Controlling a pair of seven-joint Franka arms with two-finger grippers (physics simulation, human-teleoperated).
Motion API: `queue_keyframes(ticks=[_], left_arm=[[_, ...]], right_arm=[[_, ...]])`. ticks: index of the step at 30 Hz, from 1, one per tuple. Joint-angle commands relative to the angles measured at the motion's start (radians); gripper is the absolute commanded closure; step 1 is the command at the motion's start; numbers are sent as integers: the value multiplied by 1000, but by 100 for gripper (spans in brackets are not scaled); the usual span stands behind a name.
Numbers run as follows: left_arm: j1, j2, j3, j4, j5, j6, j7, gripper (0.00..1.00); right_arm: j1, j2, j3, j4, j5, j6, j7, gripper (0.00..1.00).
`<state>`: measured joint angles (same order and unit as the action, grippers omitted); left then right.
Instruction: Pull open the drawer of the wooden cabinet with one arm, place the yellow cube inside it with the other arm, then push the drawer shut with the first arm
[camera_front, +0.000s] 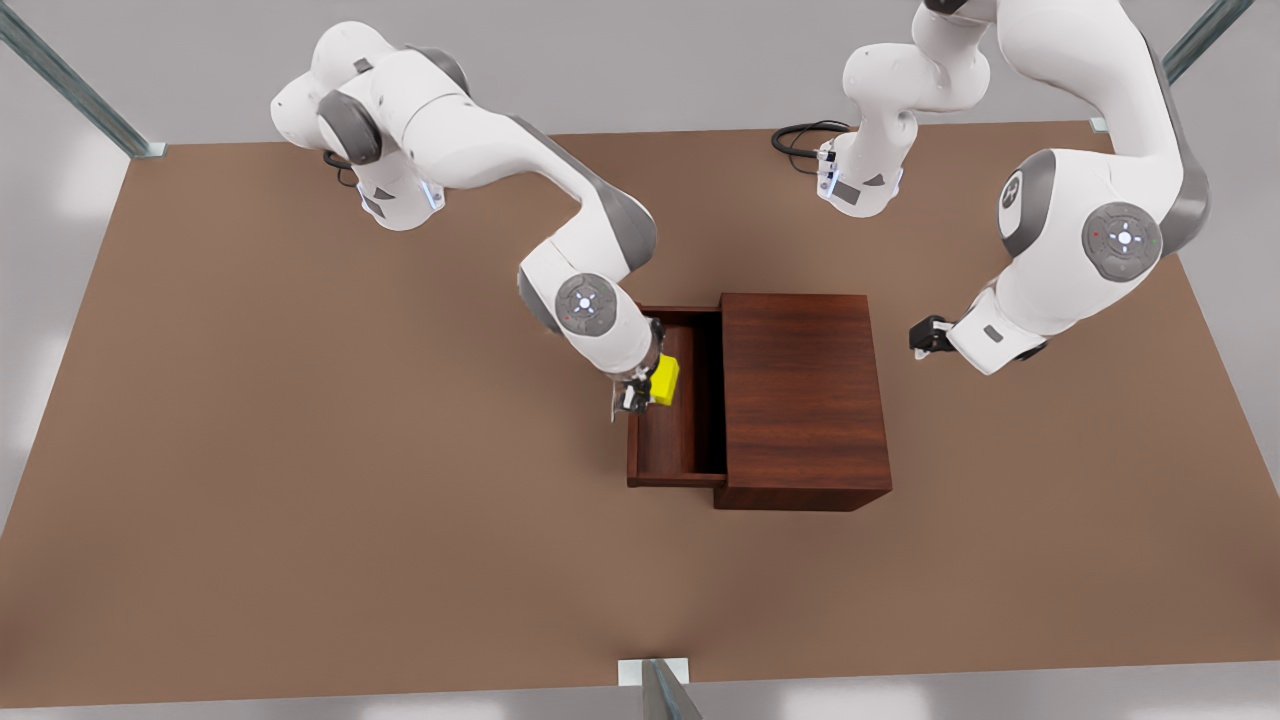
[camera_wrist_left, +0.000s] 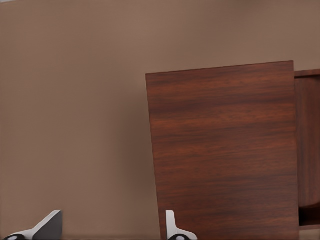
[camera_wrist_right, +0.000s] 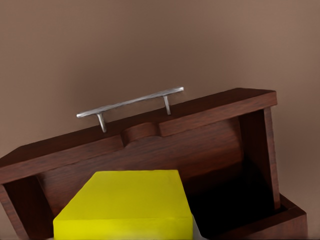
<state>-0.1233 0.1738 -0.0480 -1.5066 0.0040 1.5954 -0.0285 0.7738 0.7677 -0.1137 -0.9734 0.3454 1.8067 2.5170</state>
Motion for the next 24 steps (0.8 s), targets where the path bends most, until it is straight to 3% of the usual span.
queue_keyframes(ticks=[1,8,9,10,16,20,23,24], left_arm=[[-1,0,-1,0,2,-2,-1,0],[-3,1,-3,2,4,3,-5,0],[-3,1,-3,2,4,3,-5,0],[-3,1,-3,2,4,3,-5,0],[-10,1,-3,2,2,3,-10,0],[-10,3,-3,5,4,3,-11,0],[-12,6,-3,12,2,0,-11,0],[-22,29,-9,81,-53,1,-125,0]], right_arm=[[19,15,0,1,9,95,338,39],[56,45,0,-1,6,132,342,38],[56,45,2,-1,4,132,336,15],[56,45,0,-1,3,132,342,3],[38,25,-26,-1,-5,77,338,0],[-257,-123,-32,1,-3,-395,-36,0],[-458,-211,-23,-28,-276,-428,-456,0],[-510,-231,-32,-88,-333,-336,-910,0]])
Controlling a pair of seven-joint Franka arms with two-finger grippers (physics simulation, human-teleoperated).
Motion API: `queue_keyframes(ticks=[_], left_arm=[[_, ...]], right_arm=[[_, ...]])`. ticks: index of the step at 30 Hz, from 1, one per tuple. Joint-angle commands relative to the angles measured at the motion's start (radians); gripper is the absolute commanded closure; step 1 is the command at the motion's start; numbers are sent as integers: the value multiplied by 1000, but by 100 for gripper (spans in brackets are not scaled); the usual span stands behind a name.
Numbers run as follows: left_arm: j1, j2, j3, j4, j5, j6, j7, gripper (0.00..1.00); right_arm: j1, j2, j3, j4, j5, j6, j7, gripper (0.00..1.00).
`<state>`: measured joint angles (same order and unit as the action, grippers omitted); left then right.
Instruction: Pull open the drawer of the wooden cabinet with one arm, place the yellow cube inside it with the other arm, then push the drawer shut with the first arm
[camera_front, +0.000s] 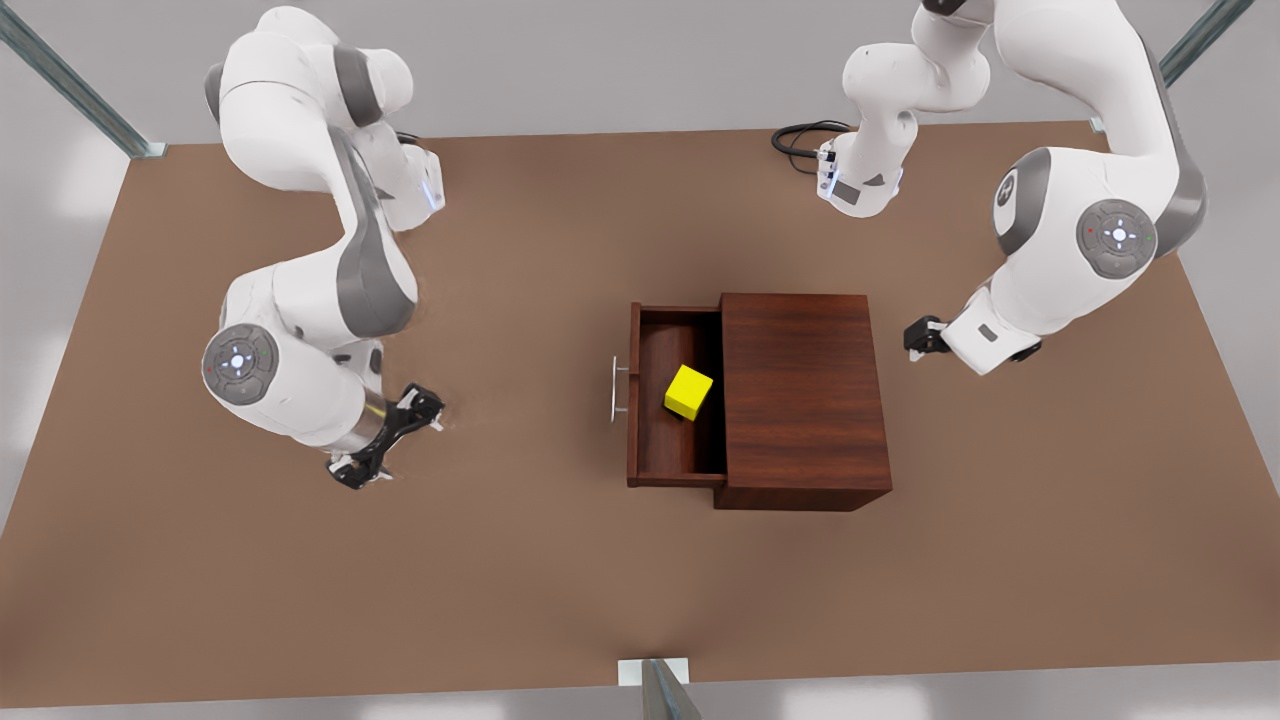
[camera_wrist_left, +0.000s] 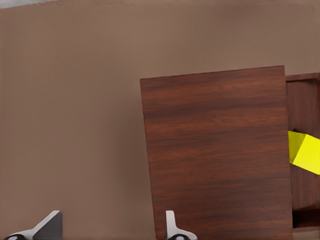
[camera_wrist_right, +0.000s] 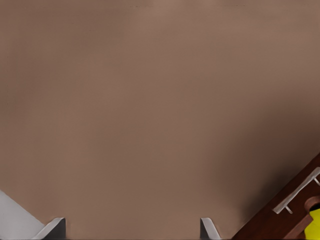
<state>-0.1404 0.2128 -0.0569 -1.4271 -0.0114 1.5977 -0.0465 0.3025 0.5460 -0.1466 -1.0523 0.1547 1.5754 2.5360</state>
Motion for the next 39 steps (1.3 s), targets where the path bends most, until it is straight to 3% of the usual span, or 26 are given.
queue_keyframes(ticks=[1,3,5,6,8,14,17,23,39], left_arm=[[-88,77,-11,118,-33,-1,-260,0],[-241,168,-11,273,18,-2,-555,0],[-393,315,0,450,76,-4,-799,0],[-447,370,-1,513,76,22,-949,0],[-518,428,0,527,76,188,-1228,0],[-729,574,2,562,175,516,-1527,0],[-746,619,-4,545,200,487,-1543,0],[-757,718,55,548,217,634,-1575,0],[-791,728,55,359,294,607,-1323,0]], right_arm=[[-45,-47,-11,-83,-144,32,-1323,0],[-82,-61,-34,-155,-139,186,-2209,0],[-82,-81,-85,-182,-159,52,-2937,0],[-82,-81,-133,-199,-156,32,-3007,0],[-82,-81,-137,-198,-127,25,-2734,0],[-108,-80,-130,-184,-83,25,-2725,0],[-108,-78,-128,-183,-84,25,-2725,0],[-109,-78,-130,-181,-81,25,-2725,0],[-111,-78,-134,-181,-81,25,-2725,0]])
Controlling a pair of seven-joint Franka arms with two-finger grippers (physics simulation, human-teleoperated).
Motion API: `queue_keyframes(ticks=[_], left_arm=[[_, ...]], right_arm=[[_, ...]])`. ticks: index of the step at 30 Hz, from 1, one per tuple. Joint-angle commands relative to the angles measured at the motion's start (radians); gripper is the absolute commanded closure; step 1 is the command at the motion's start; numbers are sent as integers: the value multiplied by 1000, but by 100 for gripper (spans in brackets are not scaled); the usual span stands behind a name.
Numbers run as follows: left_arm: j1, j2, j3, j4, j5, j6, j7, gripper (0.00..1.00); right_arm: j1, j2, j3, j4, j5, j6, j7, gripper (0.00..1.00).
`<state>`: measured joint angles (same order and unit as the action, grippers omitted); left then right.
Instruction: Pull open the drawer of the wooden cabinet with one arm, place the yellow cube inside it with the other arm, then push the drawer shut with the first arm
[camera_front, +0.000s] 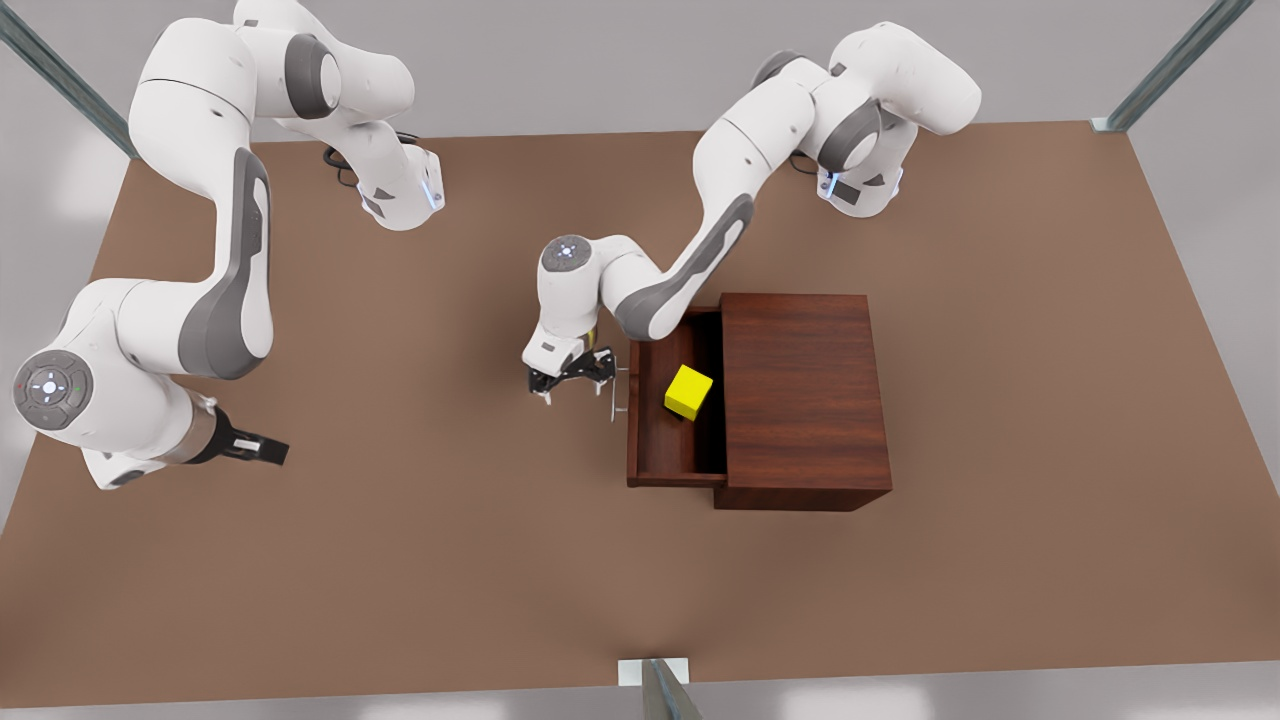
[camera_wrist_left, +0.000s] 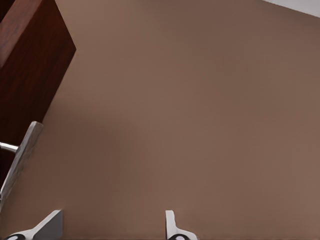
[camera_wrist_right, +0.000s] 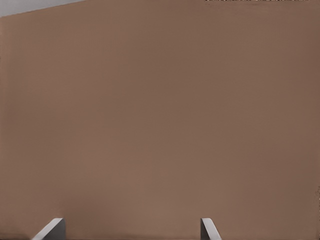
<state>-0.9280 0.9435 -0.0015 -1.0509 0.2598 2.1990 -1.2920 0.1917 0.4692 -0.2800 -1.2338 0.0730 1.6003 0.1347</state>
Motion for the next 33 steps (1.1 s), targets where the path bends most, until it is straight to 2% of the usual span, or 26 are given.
queue_keyframes(ticks=[1,2,7,20,33], left_arm=[[-3,-5,2,-21,24,-4,-76,0],[-3,-25,2,-21,24,-91,-38,0],[-3,-52,2,-26,24,-186,6,0],[23,-120,28,-155,26,-174,123,0],[60,-154,28,-195,24,-180,221,0]], right_arm=[[0,-1,-1,0,1,0,-323,0],[0,-1,-1,0,2,0,-323,0],[0,-1,-2,0,2,0,-325,0],[-1,-1,-11,0,8,-8,-326,0],[-1,-1,-15,0,11,-8,-328,0]])
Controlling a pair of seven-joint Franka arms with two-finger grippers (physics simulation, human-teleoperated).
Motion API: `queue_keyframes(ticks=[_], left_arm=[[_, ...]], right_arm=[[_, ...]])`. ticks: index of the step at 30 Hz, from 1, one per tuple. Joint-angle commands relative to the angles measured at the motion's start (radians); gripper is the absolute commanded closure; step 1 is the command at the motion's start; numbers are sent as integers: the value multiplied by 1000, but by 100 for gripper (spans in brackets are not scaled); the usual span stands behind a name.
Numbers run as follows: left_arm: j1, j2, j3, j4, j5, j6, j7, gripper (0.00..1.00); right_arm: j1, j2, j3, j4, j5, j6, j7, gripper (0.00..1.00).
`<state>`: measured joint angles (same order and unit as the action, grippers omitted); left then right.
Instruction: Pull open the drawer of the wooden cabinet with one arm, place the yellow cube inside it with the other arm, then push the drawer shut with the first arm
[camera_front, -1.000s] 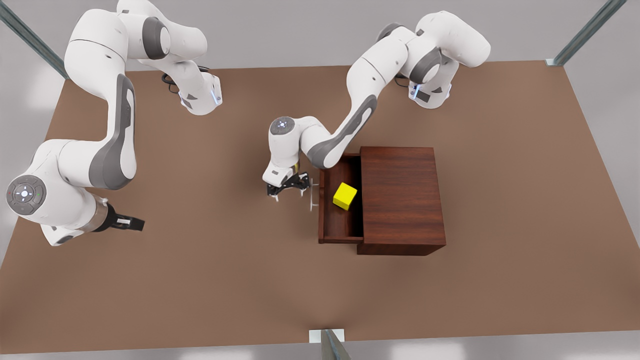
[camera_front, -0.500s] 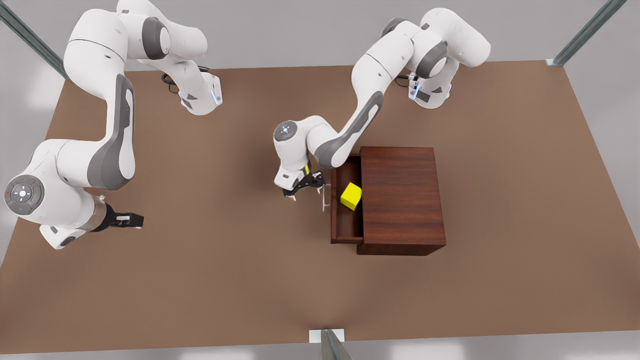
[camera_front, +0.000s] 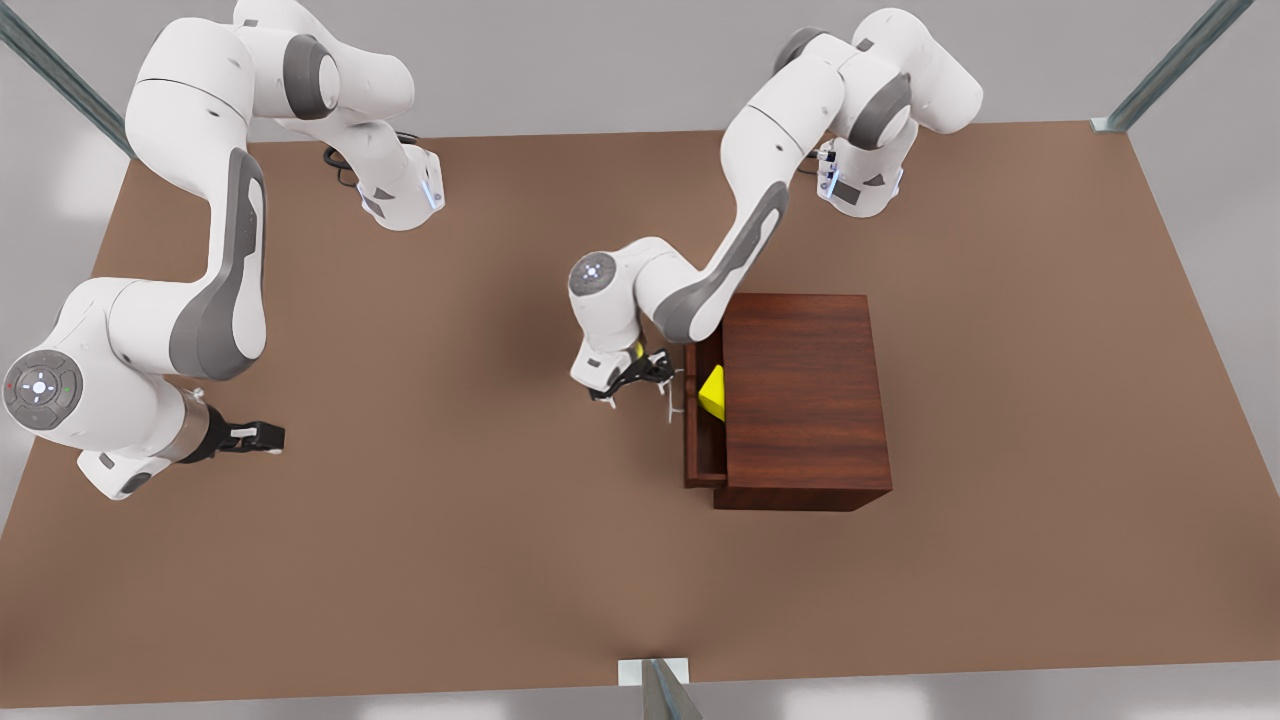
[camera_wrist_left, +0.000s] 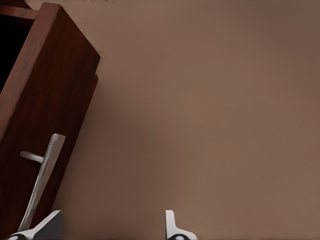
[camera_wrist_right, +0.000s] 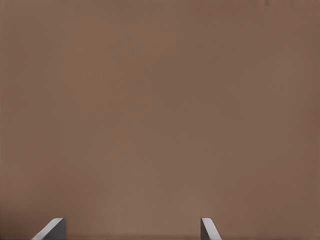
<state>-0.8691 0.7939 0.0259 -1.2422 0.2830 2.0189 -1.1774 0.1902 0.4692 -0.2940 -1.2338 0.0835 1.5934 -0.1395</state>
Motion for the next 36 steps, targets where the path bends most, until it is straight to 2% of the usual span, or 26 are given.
queue_keyframes(ticks=[1,8,21,26,36], left_arm=[[2,-2,0,-5,1,3,107,0],[-1,-44,-1,-88,2,35,107,0],[21,-81,-1,-131,-8,35,182,0],[44,-117,0,-203,-8,77,229,0],[73,-137,0,-227,-4,67,266,0]], right_arm=[[0,-1,-1,0,1,-1,-54,0],[0,-1,3,0,1,-1,-54,0],[0,-1,3,0,2,-1,-55,0],[-8,-1,4,0,2,-1,-55,0],[-8,-1,3,0,2,-1,-55,0]])
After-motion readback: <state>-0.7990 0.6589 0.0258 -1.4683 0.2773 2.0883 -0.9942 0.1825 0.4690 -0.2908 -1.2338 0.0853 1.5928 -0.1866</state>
